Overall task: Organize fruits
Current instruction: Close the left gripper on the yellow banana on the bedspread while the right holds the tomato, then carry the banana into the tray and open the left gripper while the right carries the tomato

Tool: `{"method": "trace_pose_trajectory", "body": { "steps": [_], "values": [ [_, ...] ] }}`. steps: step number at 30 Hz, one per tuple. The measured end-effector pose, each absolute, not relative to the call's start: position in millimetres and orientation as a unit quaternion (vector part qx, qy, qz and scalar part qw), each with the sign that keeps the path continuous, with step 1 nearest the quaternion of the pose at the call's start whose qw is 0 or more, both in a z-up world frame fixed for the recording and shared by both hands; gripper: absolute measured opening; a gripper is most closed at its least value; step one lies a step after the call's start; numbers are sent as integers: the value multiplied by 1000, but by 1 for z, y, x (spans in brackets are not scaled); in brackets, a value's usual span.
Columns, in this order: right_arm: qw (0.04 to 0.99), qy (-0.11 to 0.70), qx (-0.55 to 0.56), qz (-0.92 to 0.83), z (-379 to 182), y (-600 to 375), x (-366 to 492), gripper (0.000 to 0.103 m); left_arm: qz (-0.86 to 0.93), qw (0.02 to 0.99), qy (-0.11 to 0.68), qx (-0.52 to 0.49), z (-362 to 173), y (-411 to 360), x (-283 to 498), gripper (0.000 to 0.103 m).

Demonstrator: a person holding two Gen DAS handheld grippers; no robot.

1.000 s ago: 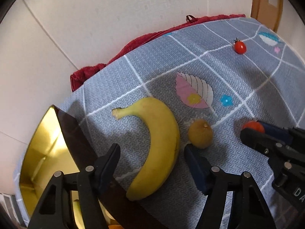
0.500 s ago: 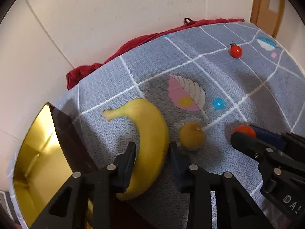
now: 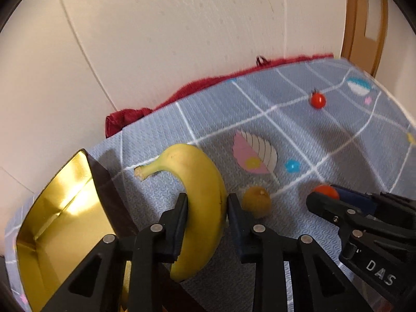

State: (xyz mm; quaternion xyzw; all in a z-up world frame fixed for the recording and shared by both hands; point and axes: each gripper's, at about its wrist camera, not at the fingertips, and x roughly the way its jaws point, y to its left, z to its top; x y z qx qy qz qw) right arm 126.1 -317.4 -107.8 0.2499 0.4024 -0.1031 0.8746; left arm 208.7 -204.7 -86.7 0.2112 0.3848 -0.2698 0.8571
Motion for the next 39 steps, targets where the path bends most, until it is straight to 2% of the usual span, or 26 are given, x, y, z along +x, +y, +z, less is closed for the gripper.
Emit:
{"method": "trace_pose_trajectory", "body": {
  "steps": [12,19,39],
  "values": [
    [901,358,224,-103,-86,-311,118,29,-276,897,317,136,-49,-175,195,31],
    [914,335,208,-90,-75,-300,116,29,-261,912,289,127,-37,-150,190,31],
    [936,298,186,-12,-61,-267,120,29,-174,938,298,35,-49,-35,198,31]
  ]
}}
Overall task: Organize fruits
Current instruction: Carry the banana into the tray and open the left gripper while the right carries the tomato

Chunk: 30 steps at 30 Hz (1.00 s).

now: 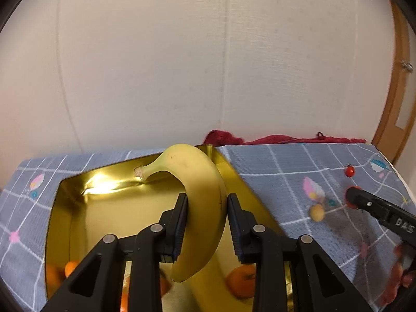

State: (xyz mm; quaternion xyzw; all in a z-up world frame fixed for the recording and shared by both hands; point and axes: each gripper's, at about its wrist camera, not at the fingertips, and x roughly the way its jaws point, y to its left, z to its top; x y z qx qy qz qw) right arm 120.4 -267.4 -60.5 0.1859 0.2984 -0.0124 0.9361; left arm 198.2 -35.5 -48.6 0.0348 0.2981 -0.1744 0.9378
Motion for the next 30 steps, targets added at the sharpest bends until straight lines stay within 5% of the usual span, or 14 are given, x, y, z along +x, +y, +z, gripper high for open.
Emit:
{"method": "trace_pose_trajectory", "body": {
  "steps": [21,30],
  "values": [
    [935,309,170,45,-67,-243,128,29,-93,946,310,-15,-69,33,213,31],
    [932,321,160,44,-71,-234,135,29,-71,916,395,-10,-82,34,244,31]
  ]
}}
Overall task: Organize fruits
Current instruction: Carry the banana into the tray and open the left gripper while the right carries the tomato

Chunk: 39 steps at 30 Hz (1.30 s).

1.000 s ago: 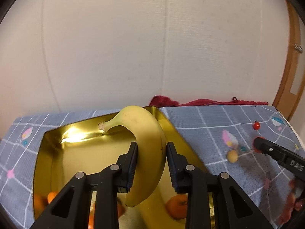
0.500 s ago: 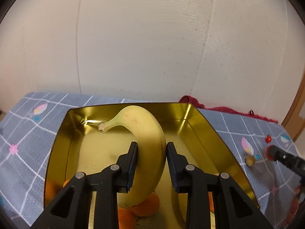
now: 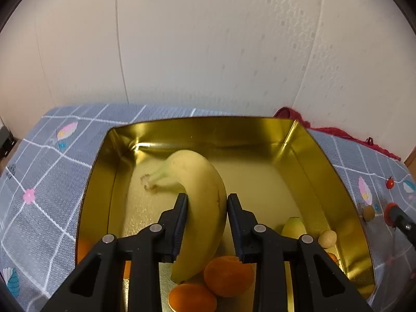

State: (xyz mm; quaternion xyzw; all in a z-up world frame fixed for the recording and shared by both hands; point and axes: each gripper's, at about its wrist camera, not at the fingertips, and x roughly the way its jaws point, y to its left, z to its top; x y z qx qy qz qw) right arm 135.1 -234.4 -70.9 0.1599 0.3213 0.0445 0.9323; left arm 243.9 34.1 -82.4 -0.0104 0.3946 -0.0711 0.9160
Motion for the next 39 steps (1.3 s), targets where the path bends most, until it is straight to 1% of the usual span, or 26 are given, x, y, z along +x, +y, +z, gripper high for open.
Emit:
{"method": "trace_pose_trajectory", "body": {
  "steps": [3,6,9,11,13,17,19,24,31,39],
  "values": [
    [933,325,147,46,-72,-229,136,29,-63,918,392,-18,-78,38,248,31],
    [933,327,141,46,-72,-226,137,29,-59,920,387,-33,-75,44,248,34],
    [933,327,144,45,-72,-226,138,29,-75,914,394,-56,-81,48,248,35],
    [933,327,145,45,-72,-227,137,29,-75,914,393,-63,-84,51,243,42],
    [933,327,145,46,-72,-228,137,29,-71,918,386,-61,-84,52,236,57],
    [933,326,144,51,-72,-228,136,29,-68,929,358,-65,-77,52,220,60],
    [933,325,143,55,-72,-227,136,29,-59,938,338,-58,-73,50,209,73],
    [936,321,128,65,-71,-219,133,29,-89,945,311,-57,-69,41,184,88],
    [944,309,83,85,-65,-201,127,29,-109,948,297,-17,-69,23,177,89],
    [924,359,78,104,-67,-175,133,29,-103,948,299,-41,-68,31,179,91]
  ]
}}
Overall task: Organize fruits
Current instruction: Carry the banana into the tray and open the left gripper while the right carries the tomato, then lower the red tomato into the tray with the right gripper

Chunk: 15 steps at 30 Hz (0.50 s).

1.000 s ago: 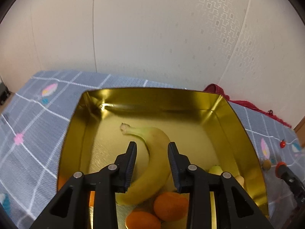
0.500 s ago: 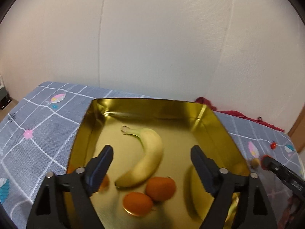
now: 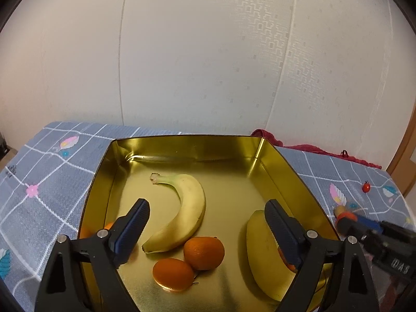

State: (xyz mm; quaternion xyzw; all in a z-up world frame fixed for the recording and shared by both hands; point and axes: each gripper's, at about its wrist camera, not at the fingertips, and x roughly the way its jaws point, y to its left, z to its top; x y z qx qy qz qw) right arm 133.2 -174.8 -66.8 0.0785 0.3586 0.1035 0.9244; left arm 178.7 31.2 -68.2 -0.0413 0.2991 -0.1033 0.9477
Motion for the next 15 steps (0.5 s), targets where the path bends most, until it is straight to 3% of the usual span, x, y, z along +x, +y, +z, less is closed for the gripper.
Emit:
{"method": "trace_pose_trajectory", "body": {
  "steps": [15],
  "values": [
    [915,391,-17,100,-83,-121,189,29,-77,948,309,-12,-76,29,181,92]
  ]
}}
